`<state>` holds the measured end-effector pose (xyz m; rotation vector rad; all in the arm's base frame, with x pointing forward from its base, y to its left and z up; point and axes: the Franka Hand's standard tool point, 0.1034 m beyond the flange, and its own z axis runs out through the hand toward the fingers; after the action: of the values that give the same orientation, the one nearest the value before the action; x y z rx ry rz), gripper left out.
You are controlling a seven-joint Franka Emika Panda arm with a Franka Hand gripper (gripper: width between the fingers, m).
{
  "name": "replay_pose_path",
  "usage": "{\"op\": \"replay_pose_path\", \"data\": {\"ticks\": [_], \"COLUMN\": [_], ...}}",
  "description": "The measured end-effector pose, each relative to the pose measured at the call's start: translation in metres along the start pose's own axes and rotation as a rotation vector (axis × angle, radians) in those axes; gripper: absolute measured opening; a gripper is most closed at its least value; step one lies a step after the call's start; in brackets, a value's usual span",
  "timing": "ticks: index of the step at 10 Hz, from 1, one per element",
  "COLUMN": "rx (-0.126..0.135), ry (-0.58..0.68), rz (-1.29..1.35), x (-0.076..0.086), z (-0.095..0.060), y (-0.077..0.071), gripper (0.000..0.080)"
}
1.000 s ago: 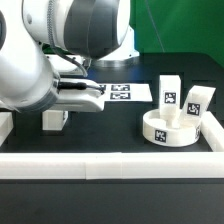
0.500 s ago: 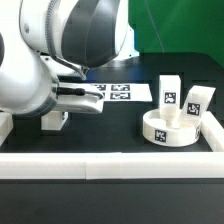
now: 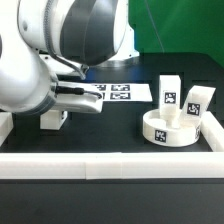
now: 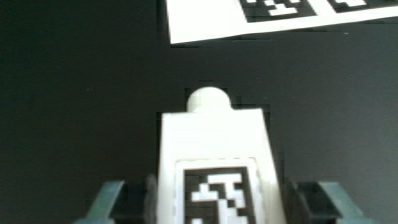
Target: Assemble stool
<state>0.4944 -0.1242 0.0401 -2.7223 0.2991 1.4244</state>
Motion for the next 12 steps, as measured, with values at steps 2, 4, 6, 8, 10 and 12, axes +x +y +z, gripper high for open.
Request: {"op": "replay_pose_path", "data": {"ticks": [2,4,6,8,10,12], "rx": [-0.001,0.007,0.01,0.009,0.014,0.039], "ry": [0.0,0.046,0.04,0.09,0.122,0.263], "rz": [0.045,0.128,0.133,0.13,0.174,0.238], "x": [-0.028,-0.047,-0.044,-0.038,-0.043,-0.058], "z": [-0.026,-0.051,-0.044,-0.05,-0.057,-0.071], "y": [-0.02,-0.039,-0.033,-0.033,-0.051,-0.086], "gripper": [0.0334,0.0334,0.0334,0.0334,0.0334,0.0334]}}
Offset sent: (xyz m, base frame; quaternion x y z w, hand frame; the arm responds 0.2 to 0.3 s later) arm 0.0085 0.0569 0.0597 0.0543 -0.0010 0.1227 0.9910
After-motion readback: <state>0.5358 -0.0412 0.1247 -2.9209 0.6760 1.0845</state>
